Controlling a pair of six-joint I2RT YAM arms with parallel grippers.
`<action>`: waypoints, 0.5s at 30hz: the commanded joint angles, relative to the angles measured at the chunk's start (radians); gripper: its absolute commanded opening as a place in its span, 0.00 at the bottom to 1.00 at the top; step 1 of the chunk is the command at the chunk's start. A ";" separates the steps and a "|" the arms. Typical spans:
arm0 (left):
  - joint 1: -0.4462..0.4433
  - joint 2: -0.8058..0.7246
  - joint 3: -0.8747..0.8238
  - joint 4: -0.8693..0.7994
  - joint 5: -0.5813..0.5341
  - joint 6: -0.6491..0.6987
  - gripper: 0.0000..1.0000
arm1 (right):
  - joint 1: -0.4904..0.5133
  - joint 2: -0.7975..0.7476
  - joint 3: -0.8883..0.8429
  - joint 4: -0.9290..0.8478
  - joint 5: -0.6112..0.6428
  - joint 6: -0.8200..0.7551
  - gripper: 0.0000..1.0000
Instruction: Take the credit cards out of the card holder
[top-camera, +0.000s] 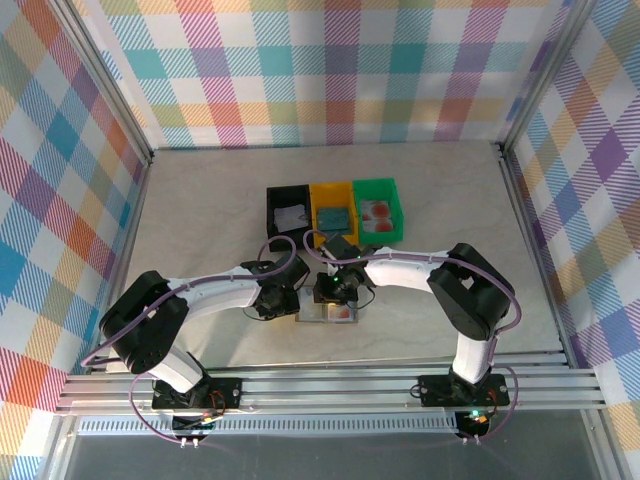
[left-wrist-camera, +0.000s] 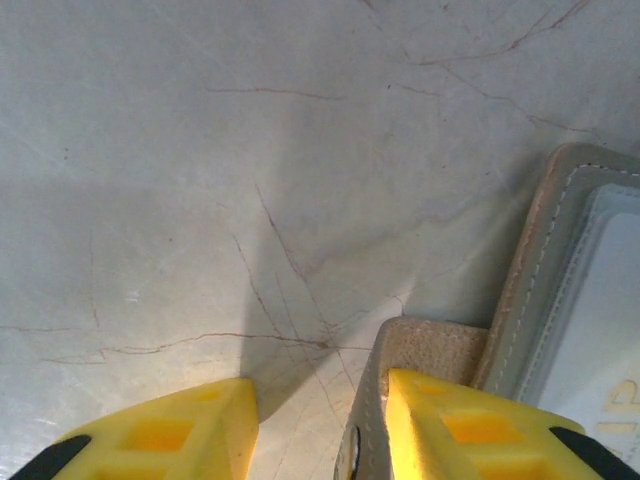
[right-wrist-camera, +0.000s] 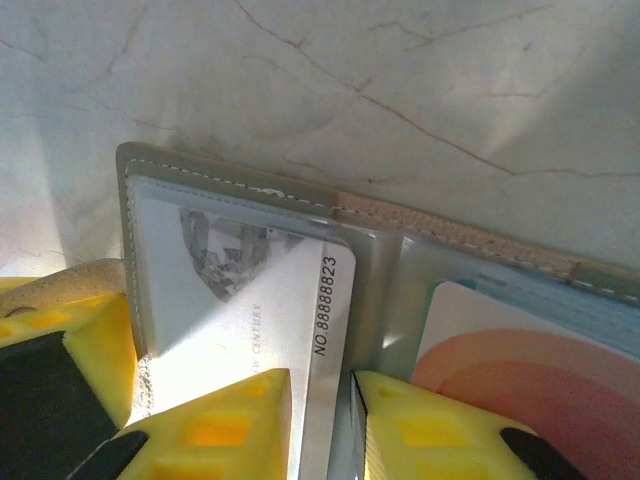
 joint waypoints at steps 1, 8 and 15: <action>-0.036 0.208 -0.122 0.290 0.195 -0.018 0.38 | 0.001 0.017 -0.032 0.060 -0.018 0.004 0.23; -0.037 0.236 -0.122 0.315 0.205 -0.021 0.38 | 0.001 0.033 -0.067 0.138 -0.077 0.012 0.23; -0.038 0.249 -0.122 0.321 0.208 -0.021 0.38 | 0.001 0.042 -0.103 0.228 -0.135 0.036 0.22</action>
